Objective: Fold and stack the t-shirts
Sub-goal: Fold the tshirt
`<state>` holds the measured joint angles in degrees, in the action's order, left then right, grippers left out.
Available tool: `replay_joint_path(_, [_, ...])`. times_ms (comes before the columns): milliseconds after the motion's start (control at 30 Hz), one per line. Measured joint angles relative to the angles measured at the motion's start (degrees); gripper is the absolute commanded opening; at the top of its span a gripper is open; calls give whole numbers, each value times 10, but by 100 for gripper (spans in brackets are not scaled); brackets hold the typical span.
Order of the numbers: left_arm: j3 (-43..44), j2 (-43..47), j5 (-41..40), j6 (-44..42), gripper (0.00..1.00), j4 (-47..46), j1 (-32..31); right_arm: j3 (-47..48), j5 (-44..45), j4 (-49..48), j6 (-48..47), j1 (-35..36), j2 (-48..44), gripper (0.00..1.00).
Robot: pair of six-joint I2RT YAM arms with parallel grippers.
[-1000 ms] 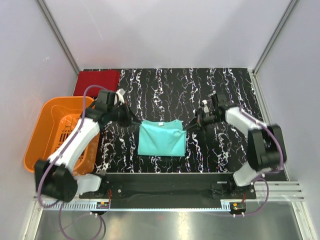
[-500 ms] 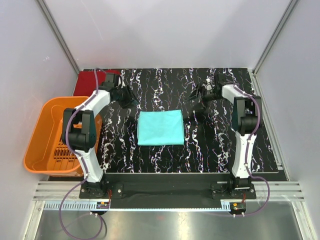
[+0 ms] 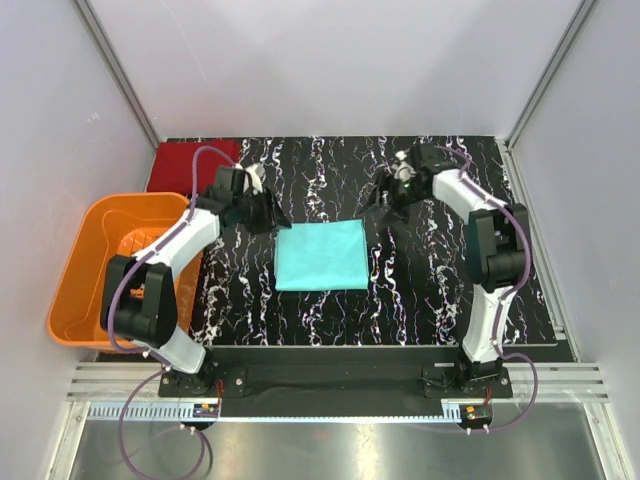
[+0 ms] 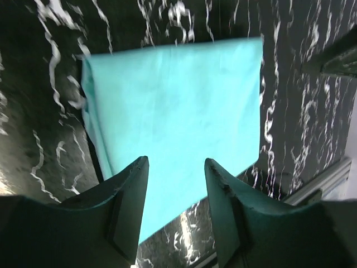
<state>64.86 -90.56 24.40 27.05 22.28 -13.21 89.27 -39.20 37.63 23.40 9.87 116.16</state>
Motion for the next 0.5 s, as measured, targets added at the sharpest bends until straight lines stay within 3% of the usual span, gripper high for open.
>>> replay_joint_path(200, [-75, 3, -1, 0, 47, -25, -9, -12, 50, -26, -16, 76, 1, 70])
replay_joint_path(300, [-115, 7, -2, 10, 38, -61, -16, -39, 57, -47, -24, 89, 0, 39])
replay_joint_path(400, [-159, 14, 3, 27, 29, -97, -34, -92, 36, -84, -16, 93, 0, 33])
replay_joint_path(500, [-213, 19, 7, 47, 25, -140, -47, -154, 14, -109, -8, 94, 0, 31])
